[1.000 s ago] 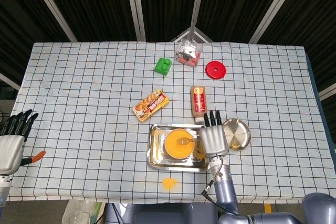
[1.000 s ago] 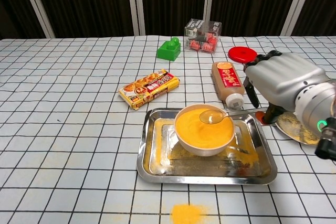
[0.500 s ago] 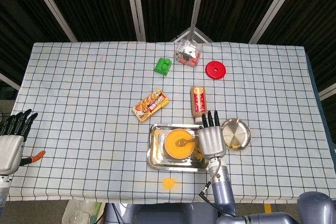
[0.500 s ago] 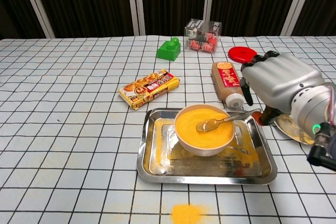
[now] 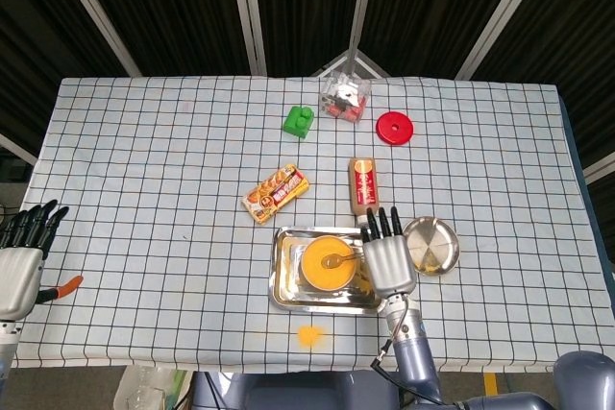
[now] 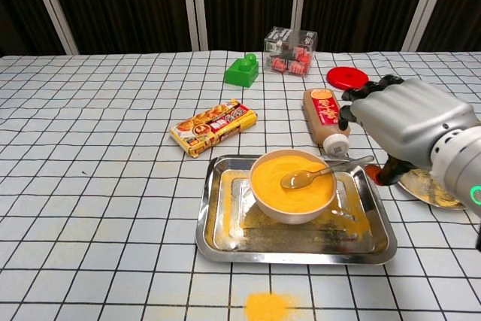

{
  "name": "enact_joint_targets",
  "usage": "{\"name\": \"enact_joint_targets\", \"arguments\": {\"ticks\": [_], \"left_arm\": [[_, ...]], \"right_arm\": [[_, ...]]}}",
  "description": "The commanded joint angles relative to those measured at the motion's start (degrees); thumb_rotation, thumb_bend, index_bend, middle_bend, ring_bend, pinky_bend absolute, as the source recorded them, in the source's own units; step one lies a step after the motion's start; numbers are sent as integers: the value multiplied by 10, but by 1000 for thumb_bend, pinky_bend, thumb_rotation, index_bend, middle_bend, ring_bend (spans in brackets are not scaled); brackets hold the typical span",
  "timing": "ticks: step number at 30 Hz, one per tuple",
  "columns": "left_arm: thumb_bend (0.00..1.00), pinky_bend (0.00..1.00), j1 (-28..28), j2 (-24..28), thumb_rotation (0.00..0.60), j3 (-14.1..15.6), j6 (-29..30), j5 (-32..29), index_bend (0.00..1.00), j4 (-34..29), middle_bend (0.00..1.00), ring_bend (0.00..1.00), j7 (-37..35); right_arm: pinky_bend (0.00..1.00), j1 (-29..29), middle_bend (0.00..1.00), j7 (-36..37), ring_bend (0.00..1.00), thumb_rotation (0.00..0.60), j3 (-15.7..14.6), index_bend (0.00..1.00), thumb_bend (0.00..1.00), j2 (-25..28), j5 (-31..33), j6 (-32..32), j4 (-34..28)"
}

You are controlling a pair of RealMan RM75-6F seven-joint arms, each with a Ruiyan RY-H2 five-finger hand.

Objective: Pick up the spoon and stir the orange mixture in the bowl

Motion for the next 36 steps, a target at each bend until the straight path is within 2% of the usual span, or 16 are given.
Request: {"name": "enact_joint_targets", "arguments": {"ticks": [1, 9, 22, 36], "left_arm": [[0, 0, 0, 0, 600, 0, 1, 1, 0, -1, 0, 0, 1], [0, 0, 0, -1, 600, 0, 0, 0, 0, 0, 0, 0, 2], [0, 0, 0, -1, 600, 1, -2, -3, 0, 0, 0, 0, 3], [0, 0, 0, -1, 600, 1, -1, -2, 0, -2, 0, 0, 2]], "right_arm": [[0, -3, 72, 1, 0, 600, -6, 265, 425, 4, 5, -2, -4], [0, -9, 71, 19, 0, 600, -17, 294, 424, 11, 12, -8, -3], [0, -16, 72, 33, 0, 600, -33, 400, 425, 17, 9, -10, -6], [0, -15, 74, 69, 0, 600, -43, 403, 425, 15, -39, -19, 1]]}}
